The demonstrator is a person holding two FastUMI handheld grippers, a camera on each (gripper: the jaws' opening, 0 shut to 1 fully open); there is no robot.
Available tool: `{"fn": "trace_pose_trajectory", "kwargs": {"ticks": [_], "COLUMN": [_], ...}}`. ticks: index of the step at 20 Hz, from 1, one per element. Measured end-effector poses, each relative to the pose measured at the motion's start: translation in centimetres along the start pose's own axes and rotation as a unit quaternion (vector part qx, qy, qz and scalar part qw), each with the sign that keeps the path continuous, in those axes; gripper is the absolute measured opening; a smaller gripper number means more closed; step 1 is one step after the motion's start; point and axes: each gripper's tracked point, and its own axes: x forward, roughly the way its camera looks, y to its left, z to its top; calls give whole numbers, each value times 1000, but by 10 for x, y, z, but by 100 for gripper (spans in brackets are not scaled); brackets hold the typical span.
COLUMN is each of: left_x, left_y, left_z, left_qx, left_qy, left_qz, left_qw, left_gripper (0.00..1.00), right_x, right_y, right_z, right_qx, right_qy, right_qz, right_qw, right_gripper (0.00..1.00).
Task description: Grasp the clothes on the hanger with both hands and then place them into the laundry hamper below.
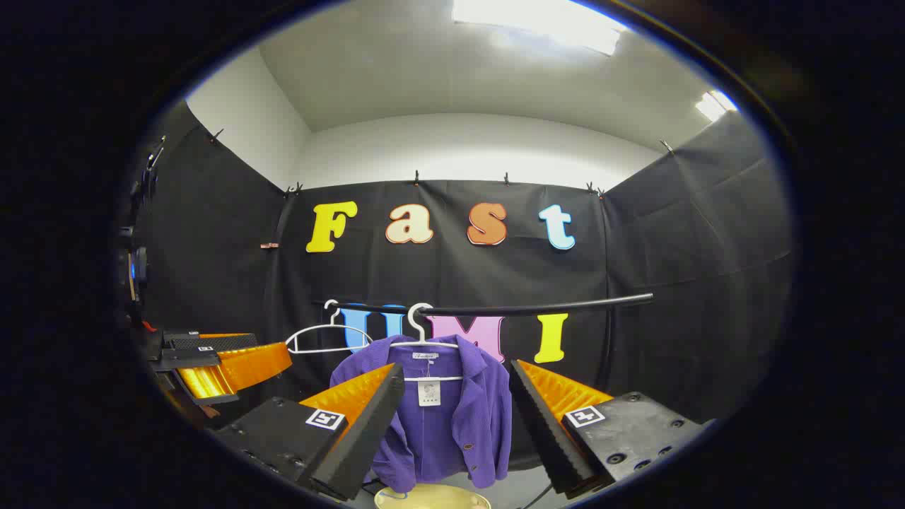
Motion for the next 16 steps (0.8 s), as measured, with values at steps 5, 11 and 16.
{"fn": "trace_pose_trajectory", "kwargs": {"ticks": [5, 11, 16], "left_x": [3, 6, 9], "left_y": [-8, -3, -2], "left_z": [-3, -9, -10], "left_qx": [-5, -1, -5], "left_qy": [3, 12, 11], "left_qz": [-4, 4, 3], "left_qw": [1000, 1000, 1000], "left_gripper": [94, 94, 94], "right_x": [6, 11, 9], "right_y": [0, -2, -3], "right_z": [-9, -8, -10], "right_qx": [3, 1, -2], "right_qy": [10, 9, 12], "right_qz": [13, 15, 12], "right_qw": [1000, 1000, 1000], "right_gripper": [97, 96, 96]}}
